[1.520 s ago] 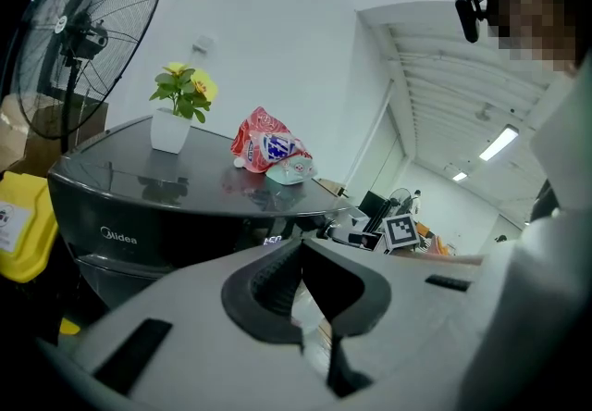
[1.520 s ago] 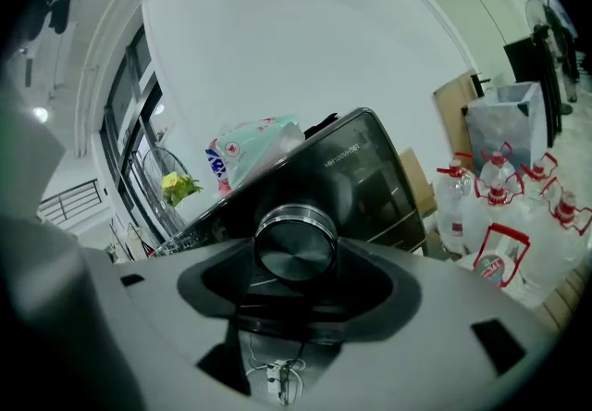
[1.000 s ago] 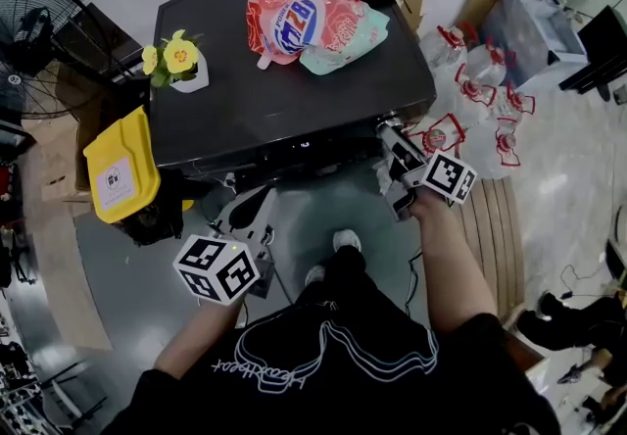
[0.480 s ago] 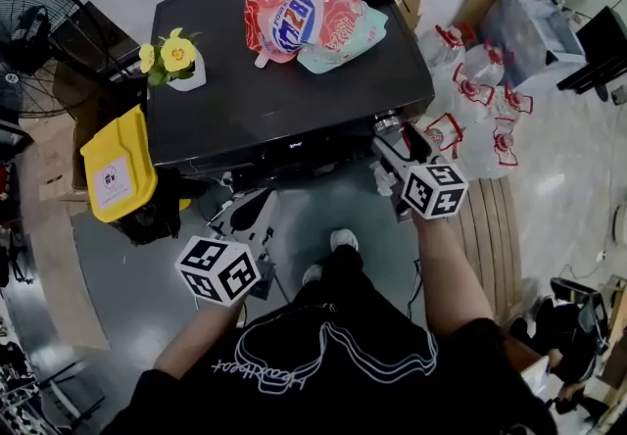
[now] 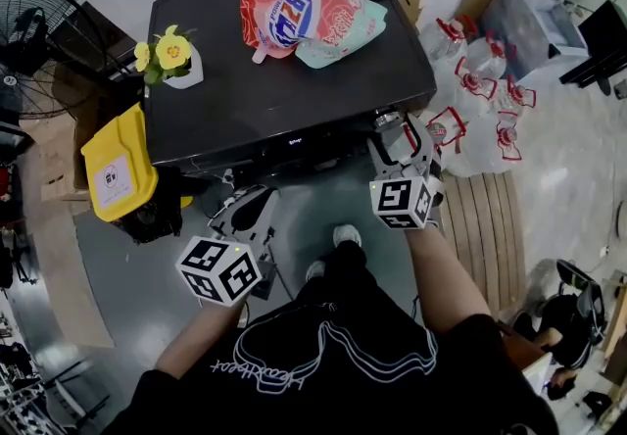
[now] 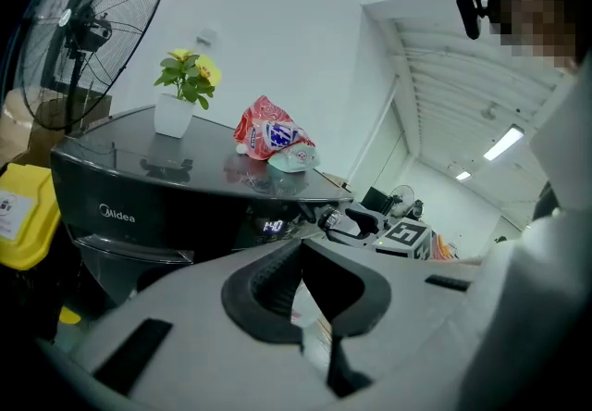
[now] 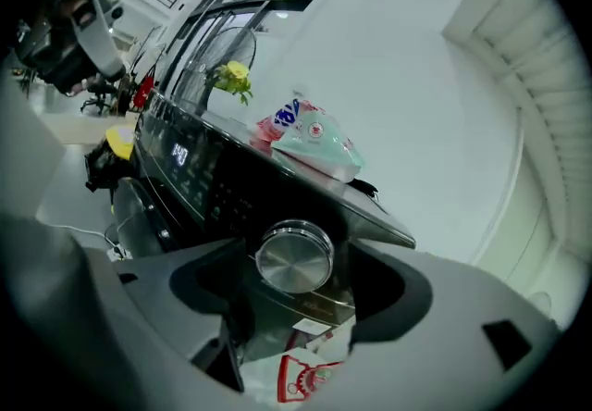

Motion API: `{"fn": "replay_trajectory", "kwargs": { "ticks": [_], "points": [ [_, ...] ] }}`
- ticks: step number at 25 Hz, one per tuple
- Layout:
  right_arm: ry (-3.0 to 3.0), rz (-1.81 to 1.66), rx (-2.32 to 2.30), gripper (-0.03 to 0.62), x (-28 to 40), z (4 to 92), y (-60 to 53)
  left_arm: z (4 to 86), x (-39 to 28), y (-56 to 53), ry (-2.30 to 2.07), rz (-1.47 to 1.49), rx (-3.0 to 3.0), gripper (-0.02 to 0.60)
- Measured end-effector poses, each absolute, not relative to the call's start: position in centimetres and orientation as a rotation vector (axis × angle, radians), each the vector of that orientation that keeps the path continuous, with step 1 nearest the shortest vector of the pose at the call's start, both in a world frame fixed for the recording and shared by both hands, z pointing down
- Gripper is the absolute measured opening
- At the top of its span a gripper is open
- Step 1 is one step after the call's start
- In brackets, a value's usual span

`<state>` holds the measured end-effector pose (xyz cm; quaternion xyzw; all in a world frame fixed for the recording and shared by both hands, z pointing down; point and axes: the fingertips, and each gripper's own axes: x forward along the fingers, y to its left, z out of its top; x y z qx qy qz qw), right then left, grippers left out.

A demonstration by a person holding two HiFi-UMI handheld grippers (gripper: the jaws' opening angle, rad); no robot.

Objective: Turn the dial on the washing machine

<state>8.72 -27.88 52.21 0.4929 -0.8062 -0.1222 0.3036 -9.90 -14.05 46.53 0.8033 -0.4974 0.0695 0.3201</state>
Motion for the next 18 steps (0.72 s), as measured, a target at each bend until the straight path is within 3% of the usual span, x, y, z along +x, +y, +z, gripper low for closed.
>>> {"fn": "replay_trajectory", "kwargs": {
  "ticks": [11, 18],
  "points": [
    [-2.026, -0.344, 1.310, 0.284, 8.7, 53.8, -28.8, 47.1, -10.9, -14.0, -1.320, 0.202, 2.099, 0.005],
    [-2.040, -0.334, 1.312, 0.284, 8.8, 53.8, -28.8, 47.3, -10.8, -14.1, -1.311, 0.207, 2.102, 0.005]
  ]
}}
